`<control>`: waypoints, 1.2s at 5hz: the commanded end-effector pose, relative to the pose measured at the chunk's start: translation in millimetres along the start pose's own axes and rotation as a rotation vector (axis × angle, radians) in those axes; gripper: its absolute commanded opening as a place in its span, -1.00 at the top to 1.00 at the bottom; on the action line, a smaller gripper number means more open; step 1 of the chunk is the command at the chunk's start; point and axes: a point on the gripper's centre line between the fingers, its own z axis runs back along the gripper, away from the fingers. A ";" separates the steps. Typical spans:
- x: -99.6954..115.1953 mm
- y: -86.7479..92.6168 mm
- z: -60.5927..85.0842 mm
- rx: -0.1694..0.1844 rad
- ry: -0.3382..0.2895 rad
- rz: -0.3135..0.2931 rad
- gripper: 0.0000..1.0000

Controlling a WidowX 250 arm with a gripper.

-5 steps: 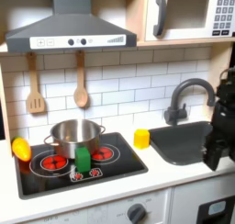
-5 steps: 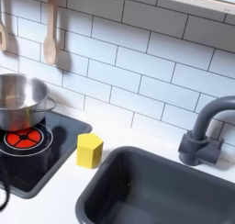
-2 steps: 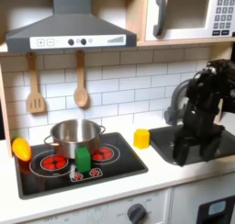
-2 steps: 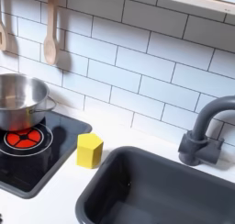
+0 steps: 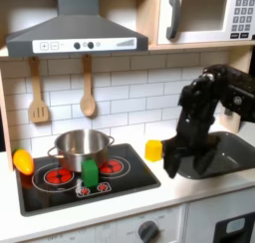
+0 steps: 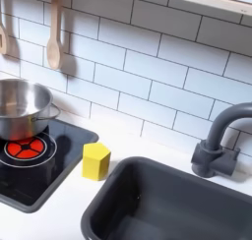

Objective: Reach green block

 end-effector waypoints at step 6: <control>63.1 53.6 -27.6 0.036 -0.040 0.061 -1.00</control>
